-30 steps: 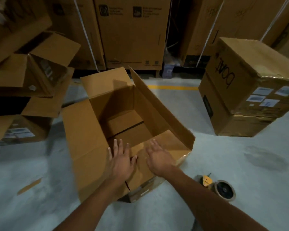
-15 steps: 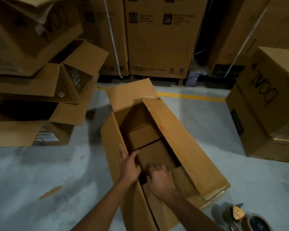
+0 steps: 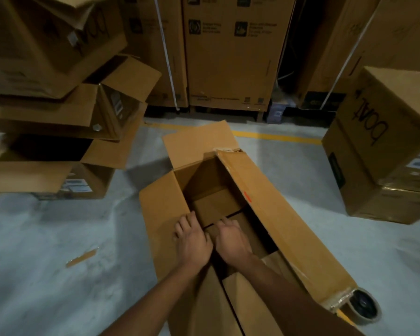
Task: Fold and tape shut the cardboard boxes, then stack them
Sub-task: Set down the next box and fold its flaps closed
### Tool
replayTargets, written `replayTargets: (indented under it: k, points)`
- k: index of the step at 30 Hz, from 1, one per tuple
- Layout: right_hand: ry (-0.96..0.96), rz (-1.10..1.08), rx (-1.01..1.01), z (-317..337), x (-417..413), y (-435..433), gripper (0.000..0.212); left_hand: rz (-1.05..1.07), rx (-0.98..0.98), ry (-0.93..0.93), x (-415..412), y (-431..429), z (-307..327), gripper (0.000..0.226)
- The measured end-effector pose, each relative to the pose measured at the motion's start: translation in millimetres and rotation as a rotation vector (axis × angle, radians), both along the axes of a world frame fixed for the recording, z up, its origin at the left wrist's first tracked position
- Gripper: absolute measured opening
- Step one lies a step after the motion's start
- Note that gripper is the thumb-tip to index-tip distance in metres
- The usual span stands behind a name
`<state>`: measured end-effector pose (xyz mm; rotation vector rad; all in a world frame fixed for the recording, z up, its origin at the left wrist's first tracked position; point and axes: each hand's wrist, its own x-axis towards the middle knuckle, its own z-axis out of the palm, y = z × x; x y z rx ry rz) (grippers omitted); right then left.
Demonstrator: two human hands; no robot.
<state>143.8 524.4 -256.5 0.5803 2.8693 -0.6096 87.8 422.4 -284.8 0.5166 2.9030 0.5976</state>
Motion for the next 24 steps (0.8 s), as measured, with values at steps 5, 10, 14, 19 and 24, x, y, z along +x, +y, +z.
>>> replayTargets:
  k: [5,10,14,19,24]
  points:
    - [0.085,-0.032,0.012,10,-20,-1,0.046,0.009,0.09,-0.096,-66,-3,8,0.061]
    - [0.051,-0.106,0.019,18,-57,11,0.055,0.149,0.596,-0.403,-135,7,18,0.065]
    - [0.028,-0.163,0.002,22,-88,36,0.065,0.363,1.004,-0.581,-188,28,31,0.064]
    - [0.065,-0.211,0.021,28,-118,59,0.077,0.549,1.233,-0.68,-246,50,47,0.031]
    - [0.195,-0.306,0.112,45,-144,84,0.07,0.538,1.345,-0.69,-270,60,74,0.03]
